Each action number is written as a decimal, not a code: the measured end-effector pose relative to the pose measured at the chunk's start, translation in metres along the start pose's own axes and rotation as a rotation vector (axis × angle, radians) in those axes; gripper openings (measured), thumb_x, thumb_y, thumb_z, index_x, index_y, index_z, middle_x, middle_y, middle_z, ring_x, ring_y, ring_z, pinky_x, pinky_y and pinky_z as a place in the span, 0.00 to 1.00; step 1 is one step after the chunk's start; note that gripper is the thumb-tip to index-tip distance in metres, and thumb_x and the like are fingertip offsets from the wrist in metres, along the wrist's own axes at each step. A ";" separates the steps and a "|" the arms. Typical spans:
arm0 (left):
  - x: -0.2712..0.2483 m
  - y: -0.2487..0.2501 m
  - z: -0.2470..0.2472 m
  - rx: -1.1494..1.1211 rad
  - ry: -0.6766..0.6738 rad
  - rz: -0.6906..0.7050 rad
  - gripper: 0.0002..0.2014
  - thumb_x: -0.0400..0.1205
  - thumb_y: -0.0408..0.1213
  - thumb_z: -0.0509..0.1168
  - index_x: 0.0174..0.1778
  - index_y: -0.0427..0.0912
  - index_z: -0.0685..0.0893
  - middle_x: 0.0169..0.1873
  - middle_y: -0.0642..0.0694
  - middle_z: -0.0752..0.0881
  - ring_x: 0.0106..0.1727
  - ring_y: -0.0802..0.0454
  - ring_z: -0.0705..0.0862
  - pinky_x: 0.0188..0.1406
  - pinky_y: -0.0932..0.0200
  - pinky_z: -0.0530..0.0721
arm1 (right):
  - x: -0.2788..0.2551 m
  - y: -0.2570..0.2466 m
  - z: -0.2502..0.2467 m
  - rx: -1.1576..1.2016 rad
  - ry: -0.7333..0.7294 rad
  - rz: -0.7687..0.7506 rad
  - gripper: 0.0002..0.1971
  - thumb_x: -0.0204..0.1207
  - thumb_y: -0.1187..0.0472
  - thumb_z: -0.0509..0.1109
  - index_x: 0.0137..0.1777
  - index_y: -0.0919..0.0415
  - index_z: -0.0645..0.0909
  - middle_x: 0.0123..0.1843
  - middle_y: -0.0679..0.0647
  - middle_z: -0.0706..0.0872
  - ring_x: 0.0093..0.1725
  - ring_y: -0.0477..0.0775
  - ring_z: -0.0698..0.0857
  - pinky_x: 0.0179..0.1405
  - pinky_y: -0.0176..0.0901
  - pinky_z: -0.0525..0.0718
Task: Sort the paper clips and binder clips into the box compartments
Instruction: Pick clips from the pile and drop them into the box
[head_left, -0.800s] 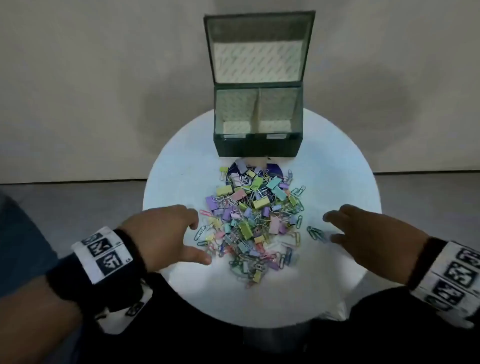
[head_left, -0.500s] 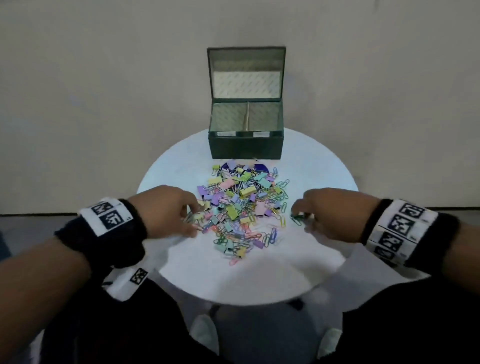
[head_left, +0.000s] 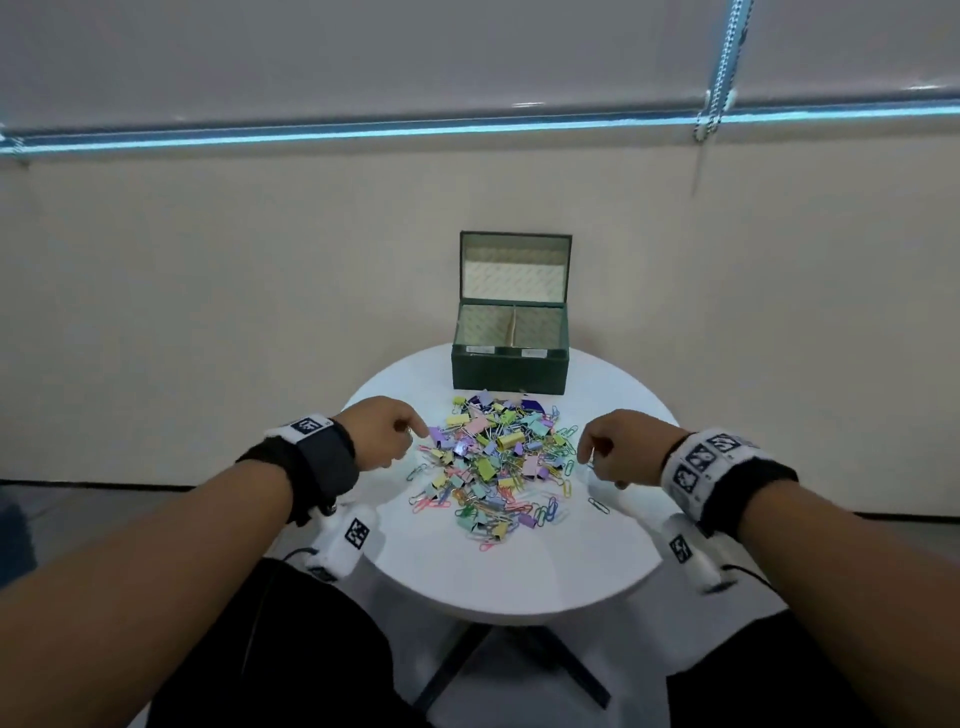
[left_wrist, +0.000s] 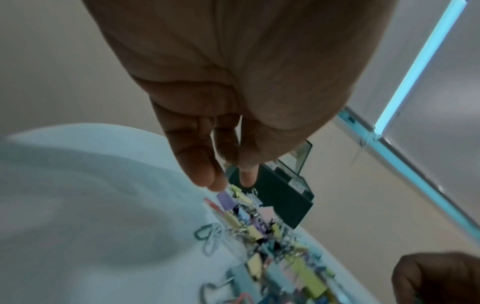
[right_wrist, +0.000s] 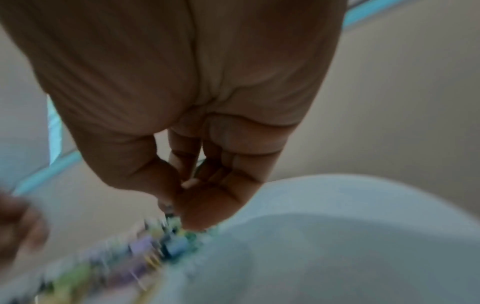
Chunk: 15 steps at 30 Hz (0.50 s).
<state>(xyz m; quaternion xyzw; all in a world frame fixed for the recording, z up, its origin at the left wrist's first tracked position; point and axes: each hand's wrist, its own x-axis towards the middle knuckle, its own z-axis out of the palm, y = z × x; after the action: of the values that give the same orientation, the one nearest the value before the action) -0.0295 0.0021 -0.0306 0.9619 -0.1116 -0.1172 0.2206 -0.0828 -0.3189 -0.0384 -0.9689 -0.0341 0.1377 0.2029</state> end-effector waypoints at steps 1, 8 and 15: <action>-0.001 -0.004 -0.004 -0.101 -0.023 -0.034 0.15 0.84 0.31 0.58 0.48 0.49 0.90 0.39 0.49 0.89 0.33 0.54 0.85 0.40 0.59 0.86 | -0.001 0.002 -0.004 0.185 0.039 0.013 0.11 0.75 0.69 0.67 0.44 0.53 0.86 0.38 0.50 0.87 0.32 0.47 0.88 0.41 0.45 0.91; -0.010 -0.018 -0.005 0.204 -0.192 0.008 0.12 0.86 0.36 0.58 0.49 0.49 0.88 0.48 0.52 0.86 0.44 0.57 0.80 0.46 0.62 0.76 | -0.007 0.005 -0.002 1.448 -0.036 0.239 0.12 0.78 0.72 0.57 0.36 0.63 0.78 0.34 0.60 0.81 0.28 0.54 0.81 0.22 0.38 0.81; -0.026 -0.003 0.012 0.573 -0.179 0.118 0.25 0.78 0.65 0.64 0.70 0.61 0.77 0.64 0.57 0.78 0.66 0.52 0.79 0.64 0.52 0.78 | -0.011 -0.013 0.010 -0.200 -0.088 -0.029 0.21 0.76 0.41 0.72 0.34 0.54 0.70 0.31 0.49 0.73 0.31 0.52 0.70 0.31 0.45 0.68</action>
<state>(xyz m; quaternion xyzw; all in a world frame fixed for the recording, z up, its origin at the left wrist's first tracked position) -0.0569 0.0071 -0.0376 0.9626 -0.2147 -0.1523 -0.0639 -0.0959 -0.3047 -0.0395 -0.9766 -0.0708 0.1733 0.1056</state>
